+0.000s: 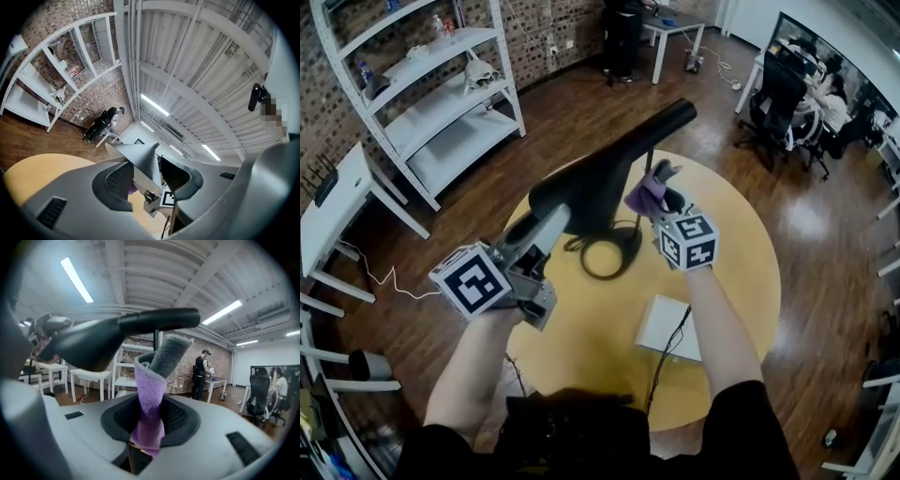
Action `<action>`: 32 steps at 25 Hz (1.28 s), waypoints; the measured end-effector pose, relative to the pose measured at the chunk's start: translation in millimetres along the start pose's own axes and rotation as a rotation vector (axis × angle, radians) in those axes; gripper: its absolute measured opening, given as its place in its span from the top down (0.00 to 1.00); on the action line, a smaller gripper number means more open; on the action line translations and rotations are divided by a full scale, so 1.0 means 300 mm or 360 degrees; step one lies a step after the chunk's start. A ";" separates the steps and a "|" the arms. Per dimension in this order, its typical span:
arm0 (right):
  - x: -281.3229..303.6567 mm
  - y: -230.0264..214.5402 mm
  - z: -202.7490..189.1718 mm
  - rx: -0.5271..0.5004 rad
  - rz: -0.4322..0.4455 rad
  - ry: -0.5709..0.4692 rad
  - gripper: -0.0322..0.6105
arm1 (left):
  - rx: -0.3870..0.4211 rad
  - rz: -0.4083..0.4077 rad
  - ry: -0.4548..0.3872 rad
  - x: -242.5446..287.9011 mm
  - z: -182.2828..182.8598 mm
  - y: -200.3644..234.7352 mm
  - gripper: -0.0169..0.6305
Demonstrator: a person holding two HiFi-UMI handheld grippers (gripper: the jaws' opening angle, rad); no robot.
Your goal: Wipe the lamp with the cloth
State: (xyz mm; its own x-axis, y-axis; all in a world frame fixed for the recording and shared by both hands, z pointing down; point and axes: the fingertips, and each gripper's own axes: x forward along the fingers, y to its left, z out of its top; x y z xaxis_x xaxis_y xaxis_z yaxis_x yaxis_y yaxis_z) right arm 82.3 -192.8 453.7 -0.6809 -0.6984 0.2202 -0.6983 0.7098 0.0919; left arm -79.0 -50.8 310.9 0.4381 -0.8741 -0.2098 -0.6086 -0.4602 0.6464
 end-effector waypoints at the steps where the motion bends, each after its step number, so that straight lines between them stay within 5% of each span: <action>1: 0.010 0.001 -0.049 -0.0014 -0.0020 0.0066 0.79 | -0.0004 -0.0004 0.0005 0.000 -0.001 0.001 0.72; 5: 0.044 -0.003 -0.224 -0.0013 -0.0074 0.0322 0.79 | -0.0015 -0.0014 0.0033 0.003 -0.010 0.011 0.72; 9: 0.074 0.087 -0.386 -0.0126 0.0060 0.0559 0.78 | -0.0023 -0.0021 0.0035 -0.006 -0.017 0.027 0.72; 14: 0.034 0.100 -0.386 -0.0172 -0.0006 0.0534 0.79 | -0.0069 -0.0056 0.0035 -0.010 -0.034 0.042 0.72; 17: -0.060 -0.033 -0.244 -0.0105 -0.0186 0.0374 0.79 | -0.0146 -0.0109 0.0031 -0.012 -0.056 0.049 0.72; 22: -0.202 -0.321 0.239 0.0117 -0.0369 -0.0181 0.79 | -0.0153 -0.0118 -0.0016 -0.013 -0.040 0.057 0.72; 26: -0.217 -0.504 0.506 0.0521 -0.0317 -0.0528 0.79 | -0.0183 -0.0147 0.0001 -0.015 -0.060 0.060 0.72; 29: -0.190 -0.507 0.646 0.0543 -0.0234 -0.0682 0.79 | -0.0194 -0.0170 0.0032 -0.008 -0.075 0.058 0.72; 32: -0.118 -0.445 0.634 0.0512 -0.0097 -0.0641 0.79 | -0.0166 -0.0182 0.0057 0.001 -0.083 0.048 0.72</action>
State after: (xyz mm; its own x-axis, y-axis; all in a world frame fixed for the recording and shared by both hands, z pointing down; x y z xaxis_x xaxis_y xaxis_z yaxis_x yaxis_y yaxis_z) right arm 157.6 -280.1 248.9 -0.6236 -0.7624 -0.1730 -0.7288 0.6470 -0.2242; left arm -71.2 -53.7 338.6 0.5248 -0.8101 -0.2613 -0.4824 -0.5359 0.6928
